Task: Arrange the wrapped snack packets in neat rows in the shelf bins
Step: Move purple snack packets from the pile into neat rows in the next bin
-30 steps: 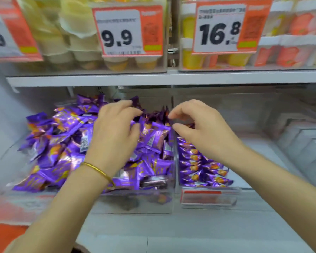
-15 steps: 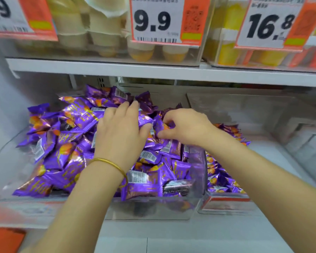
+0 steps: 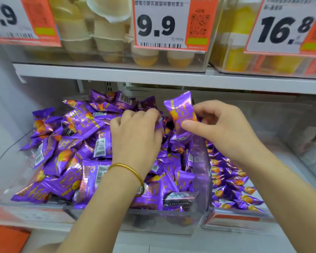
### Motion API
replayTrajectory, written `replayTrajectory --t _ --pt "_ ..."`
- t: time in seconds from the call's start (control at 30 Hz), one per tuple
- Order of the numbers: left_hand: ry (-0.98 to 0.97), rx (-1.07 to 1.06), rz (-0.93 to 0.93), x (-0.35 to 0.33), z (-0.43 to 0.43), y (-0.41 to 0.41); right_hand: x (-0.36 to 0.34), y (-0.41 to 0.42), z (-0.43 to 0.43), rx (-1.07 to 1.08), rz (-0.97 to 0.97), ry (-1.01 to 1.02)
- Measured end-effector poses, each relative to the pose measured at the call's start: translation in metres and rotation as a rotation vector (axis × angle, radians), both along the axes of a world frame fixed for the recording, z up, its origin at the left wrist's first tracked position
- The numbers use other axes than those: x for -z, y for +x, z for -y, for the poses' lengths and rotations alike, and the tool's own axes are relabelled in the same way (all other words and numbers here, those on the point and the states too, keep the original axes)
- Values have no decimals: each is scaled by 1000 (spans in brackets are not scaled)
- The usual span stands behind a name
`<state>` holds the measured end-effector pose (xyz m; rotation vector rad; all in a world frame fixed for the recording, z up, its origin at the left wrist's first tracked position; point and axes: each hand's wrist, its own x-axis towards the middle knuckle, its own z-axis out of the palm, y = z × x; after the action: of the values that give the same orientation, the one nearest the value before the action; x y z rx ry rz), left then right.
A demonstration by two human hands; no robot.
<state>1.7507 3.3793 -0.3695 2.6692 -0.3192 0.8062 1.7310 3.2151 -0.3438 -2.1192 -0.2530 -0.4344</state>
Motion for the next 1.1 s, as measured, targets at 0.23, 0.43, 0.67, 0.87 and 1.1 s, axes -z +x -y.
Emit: replayTrajectory --t 0.23,0.43,0.67,0.87,1.1 --pt "-853 372 -285 -26 7 -9 -10 -11 16 -179 -91 363" --pt "-1187 616 -642 -29 11 -17 -8 -17 25 -238 -204 409" --pt "-1155 690 -830 -29 13 -17 -13 -21 27 -349 -250 227" --pt "-936 582 -682 -23 10 -19 -16 -22 16 -247 -171 80" --pt "-1220 531 -517 -21 6 -16 -10 -16 33 -202 -286 343"
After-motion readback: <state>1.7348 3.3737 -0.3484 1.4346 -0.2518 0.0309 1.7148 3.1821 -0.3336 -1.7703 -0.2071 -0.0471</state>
